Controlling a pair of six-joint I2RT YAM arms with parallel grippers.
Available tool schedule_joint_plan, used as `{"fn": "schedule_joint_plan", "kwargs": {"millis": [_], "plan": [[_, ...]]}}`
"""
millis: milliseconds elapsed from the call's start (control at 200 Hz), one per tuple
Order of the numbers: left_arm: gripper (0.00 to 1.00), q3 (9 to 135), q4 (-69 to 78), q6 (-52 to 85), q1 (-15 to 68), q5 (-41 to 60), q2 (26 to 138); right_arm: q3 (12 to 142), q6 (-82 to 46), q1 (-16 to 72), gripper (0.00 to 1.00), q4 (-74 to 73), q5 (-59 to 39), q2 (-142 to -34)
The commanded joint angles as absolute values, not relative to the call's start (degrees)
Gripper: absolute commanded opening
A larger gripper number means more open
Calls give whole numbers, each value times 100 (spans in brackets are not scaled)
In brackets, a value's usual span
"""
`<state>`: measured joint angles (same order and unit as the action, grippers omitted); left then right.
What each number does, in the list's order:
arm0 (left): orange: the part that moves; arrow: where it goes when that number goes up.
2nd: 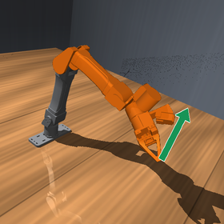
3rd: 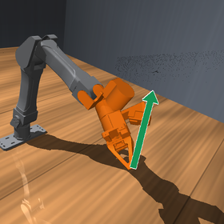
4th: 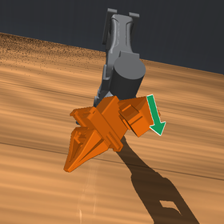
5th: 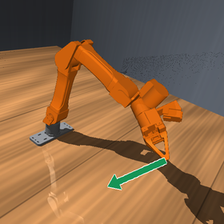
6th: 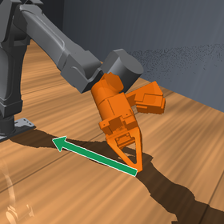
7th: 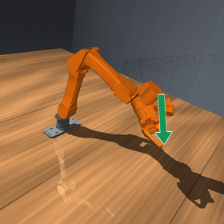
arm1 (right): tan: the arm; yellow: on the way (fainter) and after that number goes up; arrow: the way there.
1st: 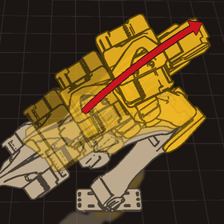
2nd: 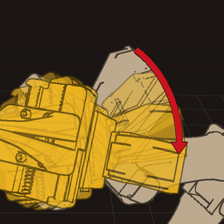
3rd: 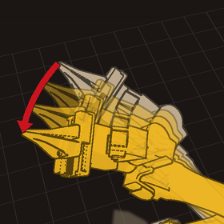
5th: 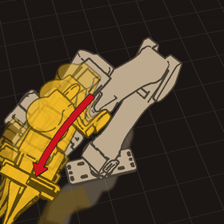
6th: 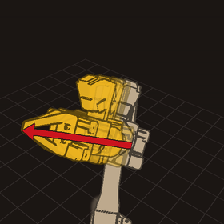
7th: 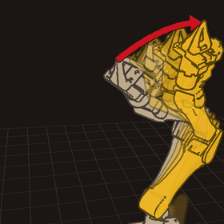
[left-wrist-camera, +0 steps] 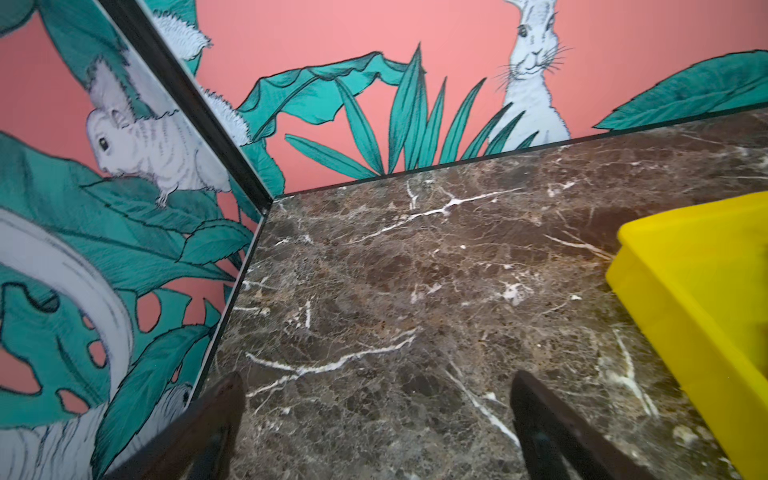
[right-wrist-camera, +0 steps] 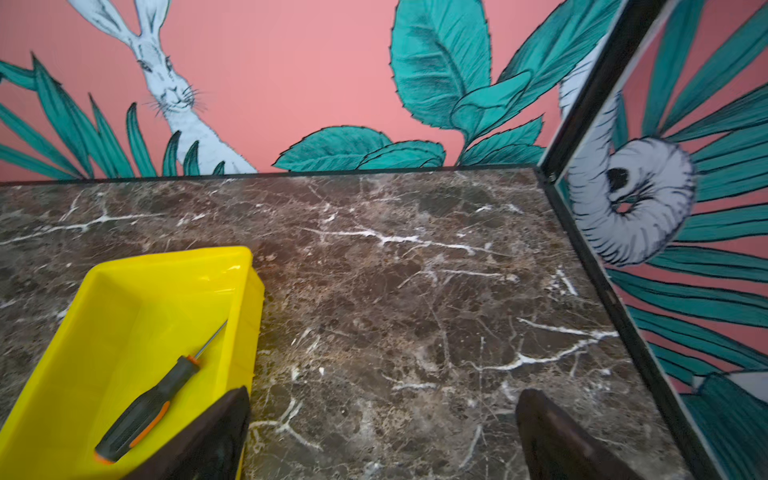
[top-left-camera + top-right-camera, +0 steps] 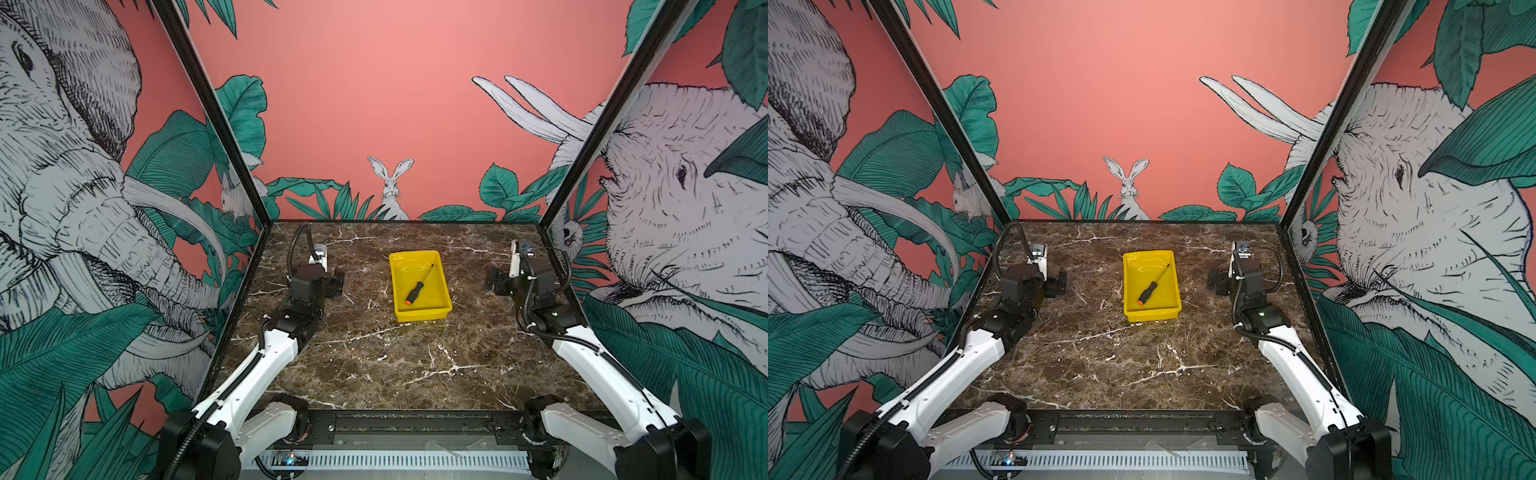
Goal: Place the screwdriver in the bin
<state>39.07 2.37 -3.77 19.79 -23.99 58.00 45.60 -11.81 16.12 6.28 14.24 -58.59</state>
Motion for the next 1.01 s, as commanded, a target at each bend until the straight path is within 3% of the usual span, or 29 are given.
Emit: {"fn": "schedule_joint_plan", "kwargs": {"millis": [0,155,370,521,751,1001], "plan": [[100,3469,1002,-703,1796,-2419,5538,4256,-681,1628,99,-2,2087,-5650],[100,3319,1166,-918,1653,-2562,5721,3738,-105,1626,99,-785,1829,-5576],[100,2874,1957,-588,968,-1345,6206,3537,411,1587,99,-1088,2138,-5673],[100,2575,2510,-332,656,-1299,6487,3239,679,1424,99,-1467,1823,-5649],[100,2321,3256,-451,519,-1144,6831,2678,431,921,99,-2516,1064,-5981],[100,2129,4085,-628,518,-872,7497,2642,298,774,99,-2971,924,-6692]]}}
